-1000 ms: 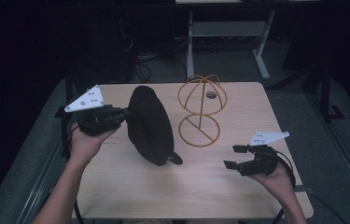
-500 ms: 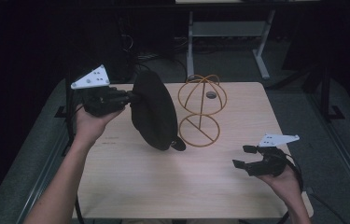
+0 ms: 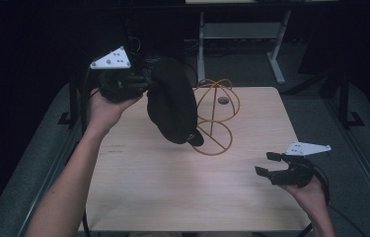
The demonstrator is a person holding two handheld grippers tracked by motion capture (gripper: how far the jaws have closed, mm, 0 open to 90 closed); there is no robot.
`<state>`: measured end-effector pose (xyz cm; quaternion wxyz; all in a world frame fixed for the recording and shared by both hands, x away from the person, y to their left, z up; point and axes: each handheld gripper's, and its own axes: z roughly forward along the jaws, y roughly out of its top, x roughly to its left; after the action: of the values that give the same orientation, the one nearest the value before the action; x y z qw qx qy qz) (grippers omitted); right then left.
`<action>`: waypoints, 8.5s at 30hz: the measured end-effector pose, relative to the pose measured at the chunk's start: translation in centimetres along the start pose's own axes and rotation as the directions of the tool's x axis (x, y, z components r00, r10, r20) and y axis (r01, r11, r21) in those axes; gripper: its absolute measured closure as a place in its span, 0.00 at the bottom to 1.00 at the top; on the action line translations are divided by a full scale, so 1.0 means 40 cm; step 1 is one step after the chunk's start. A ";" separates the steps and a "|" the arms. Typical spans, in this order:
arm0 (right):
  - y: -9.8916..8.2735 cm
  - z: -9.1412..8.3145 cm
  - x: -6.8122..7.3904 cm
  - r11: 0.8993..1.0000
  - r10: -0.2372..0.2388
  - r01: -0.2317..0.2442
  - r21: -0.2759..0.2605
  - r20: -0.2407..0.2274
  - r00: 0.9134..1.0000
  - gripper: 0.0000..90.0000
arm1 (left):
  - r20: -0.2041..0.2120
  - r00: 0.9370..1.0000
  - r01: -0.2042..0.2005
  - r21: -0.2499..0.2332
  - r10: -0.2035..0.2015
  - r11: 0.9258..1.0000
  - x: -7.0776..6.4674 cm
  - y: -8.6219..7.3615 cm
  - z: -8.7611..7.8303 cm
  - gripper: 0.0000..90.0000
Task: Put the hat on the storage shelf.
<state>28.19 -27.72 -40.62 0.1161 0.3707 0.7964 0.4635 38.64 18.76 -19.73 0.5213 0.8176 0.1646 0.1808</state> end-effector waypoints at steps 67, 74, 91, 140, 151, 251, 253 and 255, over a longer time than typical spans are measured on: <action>-0.024 -0.025 -0.045 0.994 0.071 -0.067 -0.090 0.042 0.997 0.29 | 0.086 0.991 0.075 0.280 -0.103 0.957 0.028 0.188 0.506 0.68; -0.025 -0.022 -0.045 0.994 0.071 -0.067 -0.081 0.038 0.997 0.28 | 0.086 0.992 0.067 0.280 -0.095 0.958 0.022 0.191 0.478 0.63; -0.029 -0.021 -0.047 0.995 0.073 -0.070 -0.078 0.046 0.996 0.27 | 0.090 0.992 0.060 0.285 -0.089 0.957 0.025 0.188 0.420 0.57; -0.031 0.023 -0.015 0.999 0.042 -0.041 -0.025 0.047 0.998 0.24 | 0.008 0.988 0.146 0.257 -0.153 0.955 0.014 0.001 0.188 0.43; -0.030 0.025 -0.003 0.999 0.035 -0.034 -0.023 0.047 0.998 0.24 | 0.001 0.985 0.165 0.246 -0.170 0.955 -0.005 -0.054 0.138 0.43; -0.043 0.046 0.034 1.000 0.004 -0.005 0.021 0.040 0.999 0.24 | -0.121 0.935 0.350 0.181 -0.332 0.919 -0.196 -0.535 -0.110 0.31; -0.046 0.044 0.038 1.000 0.005 -0.006 0.019 0.039 0.999 0.24 | -0.124 0.935 0.351 0.185 -0.332 0.918 -0.202 -0.547 -0.107 0.31; -0.049 0.043 0.043 1.000 0.001 -0.002 0.016 0.040 0.999 0.24 | -0.130 0.930 0.363 0.175 -0.344 0.915 -0.209 -0.563 -0.105 0.31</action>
<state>26.95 -26.00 -42.91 0.1287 0.3815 0.7974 0.4494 27.49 27.31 -39.66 0.4537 0.8119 0.3519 0.1058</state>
